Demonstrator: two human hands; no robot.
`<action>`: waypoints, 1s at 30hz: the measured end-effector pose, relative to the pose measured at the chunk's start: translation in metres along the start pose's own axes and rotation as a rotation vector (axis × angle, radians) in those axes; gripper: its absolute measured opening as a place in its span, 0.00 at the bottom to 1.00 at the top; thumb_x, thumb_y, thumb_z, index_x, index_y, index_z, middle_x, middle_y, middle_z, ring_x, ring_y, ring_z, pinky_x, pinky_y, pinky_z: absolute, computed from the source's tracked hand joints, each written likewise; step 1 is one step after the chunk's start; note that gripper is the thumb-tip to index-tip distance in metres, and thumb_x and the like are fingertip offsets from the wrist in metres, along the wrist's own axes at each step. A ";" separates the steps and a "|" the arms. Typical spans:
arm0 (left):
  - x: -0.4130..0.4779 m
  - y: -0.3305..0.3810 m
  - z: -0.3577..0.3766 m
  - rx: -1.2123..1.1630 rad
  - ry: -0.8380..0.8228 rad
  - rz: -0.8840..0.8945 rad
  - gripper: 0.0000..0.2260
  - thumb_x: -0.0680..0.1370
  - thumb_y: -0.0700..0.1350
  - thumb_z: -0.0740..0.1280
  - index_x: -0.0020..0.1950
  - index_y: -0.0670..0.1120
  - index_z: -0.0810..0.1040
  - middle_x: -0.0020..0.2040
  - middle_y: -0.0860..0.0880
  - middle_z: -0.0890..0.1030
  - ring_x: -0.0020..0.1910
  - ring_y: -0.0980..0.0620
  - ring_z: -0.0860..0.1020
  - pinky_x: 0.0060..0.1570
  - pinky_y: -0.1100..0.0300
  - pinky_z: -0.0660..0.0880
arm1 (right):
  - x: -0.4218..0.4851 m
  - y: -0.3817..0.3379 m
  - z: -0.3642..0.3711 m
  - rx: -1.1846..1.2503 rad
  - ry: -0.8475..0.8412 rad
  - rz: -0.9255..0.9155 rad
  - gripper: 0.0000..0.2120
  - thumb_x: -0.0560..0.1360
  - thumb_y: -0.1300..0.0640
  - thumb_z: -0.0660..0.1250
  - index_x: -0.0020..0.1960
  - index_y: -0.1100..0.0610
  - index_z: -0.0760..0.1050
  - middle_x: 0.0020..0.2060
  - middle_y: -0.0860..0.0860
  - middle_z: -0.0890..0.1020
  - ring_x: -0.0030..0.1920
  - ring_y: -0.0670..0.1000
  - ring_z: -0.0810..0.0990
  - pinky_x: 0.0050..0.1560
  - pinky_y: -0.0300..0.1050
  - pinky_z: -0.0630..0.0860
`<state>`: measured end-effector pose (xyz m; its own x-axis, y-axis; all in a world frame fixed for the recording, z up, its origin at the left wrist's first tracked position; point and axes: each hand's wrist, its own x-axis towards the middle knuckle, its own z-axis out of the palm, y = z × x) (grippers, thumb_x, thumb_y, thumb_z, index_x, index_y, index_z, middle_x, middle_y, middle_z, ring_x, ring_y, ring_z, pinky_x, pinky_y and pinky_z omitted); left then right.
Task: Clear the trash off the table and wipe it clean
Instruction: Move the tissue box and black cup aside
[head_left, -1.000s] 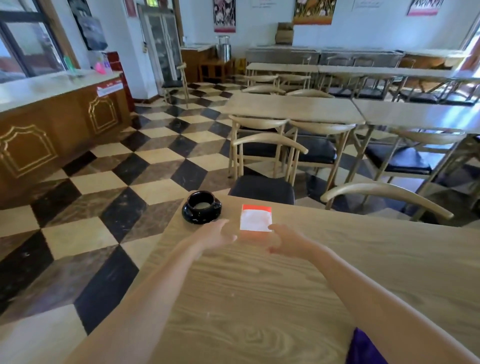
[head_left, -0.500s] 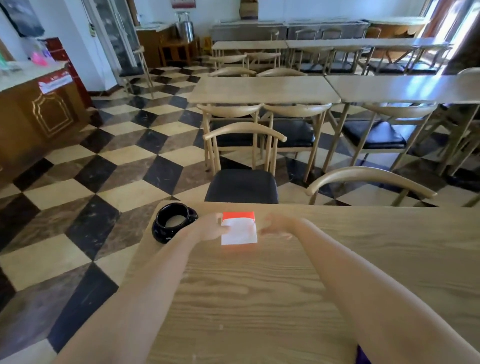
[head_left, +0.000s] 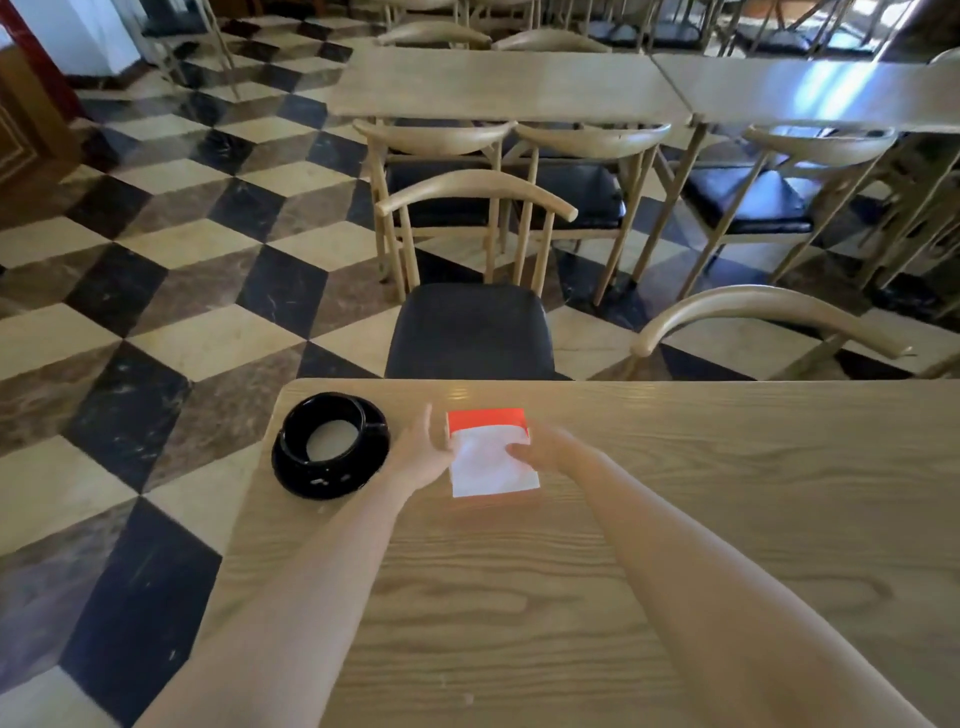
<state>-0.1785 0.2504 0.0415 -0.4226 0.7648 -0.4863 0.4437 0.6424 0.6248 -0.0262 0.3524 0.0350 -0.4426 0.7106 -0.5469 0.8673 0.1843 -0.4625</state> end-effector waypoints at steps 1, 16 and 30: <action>0.004 -0.004 0.003 -0.032 -0.025 -0.025 0.35 0.77 0.52 0.64 0.77 0.52 0.46 0.76 0.47 0.59 0.71 0.44 0.65 0.62 0.52 0.67 | 0.003 0.000 0.004 0.022 0.005 0.020 0.27 0.78 0.52 0.62 0.73 0.60 0.59 0.68 0.59 0.70 0.66 0.59 0.71 0.63 0.50 0.70; 0.024 -0.006 0.027 -0.393 -0.003 -0.016 0.18 0.73 0.34 0.64 0.60 0.49 0.74 0.41 0.57 0.75 0.41 0.59 0.74 0.35 0.65 0.69 | 0.014 -0.002 0.018 0.293 0.196 0.194 0.16 0.75 0.58 0.59 0.62 0.62 0.72 0.58 0.59 0.78 0.58 0.59 0.76 0.51 0.46 0.71; -0.008 0.087 0.050 -0.681 0.051 0.272 0.18 0.74 0.44 0.69 0.64 0.52 0.71 0.52 0.54 0.79 0.51 0.52 0.78 0.47 0.57 0.79 | -0.048 0.039 -0.059 0.608 0.483 0.083 0.17 0.77 0.52 0.60 0.64 0.56 0.71 0.57 0.54 0.79 0.55 0.54 0.77 0.50 0.44 0.73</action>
<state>-0.0971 0.3025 0.0691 -0.4110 0.8792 -0.2410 -0.0439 0.2449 0.9685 0.0424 0.3659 0.0841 -0.1126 0.9483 -0.2969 0.5546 -0.1879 -0.8106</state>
